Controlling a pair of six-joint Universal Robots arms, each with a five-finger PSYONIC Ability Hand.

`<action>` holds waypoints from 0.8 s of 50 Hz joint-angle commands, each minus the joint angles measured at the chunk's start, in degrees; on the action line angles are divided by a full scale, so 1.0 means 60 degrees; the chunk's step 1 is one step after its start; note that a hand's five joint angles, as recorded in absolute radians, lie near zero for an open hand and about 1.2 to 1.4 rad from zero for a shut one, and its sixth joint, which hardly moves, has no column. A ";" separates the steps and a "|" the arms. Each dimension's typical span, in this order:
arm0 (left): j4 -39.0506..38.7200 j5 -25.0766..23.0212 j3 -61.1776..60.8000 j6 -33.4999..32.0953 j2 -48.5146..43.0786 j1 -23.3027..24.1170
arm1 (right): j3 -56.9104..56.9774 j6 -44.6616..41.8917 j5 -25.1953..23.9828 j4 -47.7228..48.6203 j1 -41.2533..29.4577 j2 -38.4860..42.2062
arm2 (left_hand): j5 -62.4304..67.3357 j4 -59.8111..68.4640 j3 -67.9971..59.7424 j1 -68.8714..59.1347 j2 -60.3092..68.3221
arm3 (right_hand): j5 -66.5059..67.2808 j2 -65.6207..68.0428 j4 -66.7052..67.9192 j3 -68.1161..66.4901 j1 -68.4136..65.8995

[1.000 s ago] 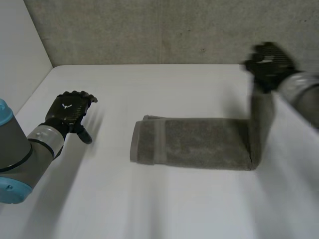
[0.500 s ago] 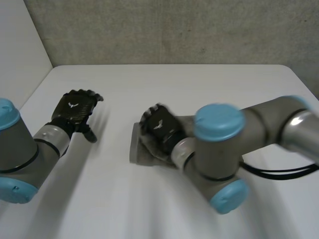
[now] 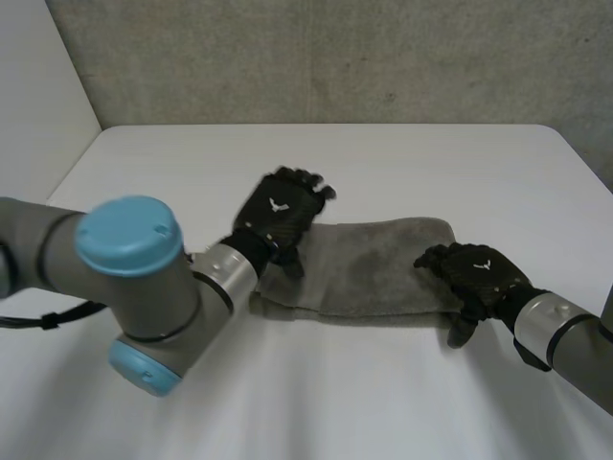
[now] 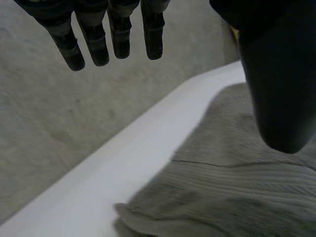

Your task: Fold the towel.

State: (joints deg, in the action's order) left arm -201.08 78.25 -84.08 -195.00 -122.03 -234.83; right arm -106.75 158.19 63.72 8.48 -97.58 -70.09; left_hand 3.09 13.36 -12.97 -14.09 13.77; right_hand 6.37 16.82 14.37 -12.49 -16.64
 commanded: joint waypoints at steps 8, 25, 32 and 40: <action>0.0027 0.0506 -0.0093 -0.0107 -0.0609 0.0056 | -0.0269 0.0002 -0.0132 0.0930 0.0238 0.0490 | -0.0338 -0.0560 0.0496 0.0506 -0.0453 | 1.0015 0.9940 -0.0728 0.0415 -0.9970; 0.0042 0.0933 -0.1292 -0.0063 0.0620 -0.0411 | -0.0871 -0.1619 -0.0658 0.0041 0.1773 -0.0724 | -0.0450 -0.0560 0.0496 0.0618 -0.0565 | 1.0605 1.0530 -0.0728 0.0415 -1.0560; 0.0027 0.0903 -0.1909 -0.0078 0.1265 -0.0661 | -0.0039 -0.3452 -0.0850 -0.1980 0.2098 -0.1120 | -0.0478 -0.0560 0.0496 0.0646 -0.0593 | 1.0605 1.0530 -0.0728 0.0415 -1.0560; 0.0013 0.0932 -0.2203 -0.0048 0.1603 -0.1042 | 0.1806 -0.3734 -0.0748 -0.3024 0.0185 -0.1223 | -0.0478 -0.0560 0.0496 0.0646 -0.0593 | 1.0605 1.0530 -0.0728 0.0415 -1.0560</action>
State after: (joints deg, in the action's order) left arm -200.95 83.59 -96.61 -195.40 -113.40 -239.80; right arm -103.47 136.29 58.61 -6.45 -87.40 -77.14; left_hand 3.09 13.36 -12.98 -14.09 13.77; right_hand 67.11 73.33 14.37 -12.49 -74.76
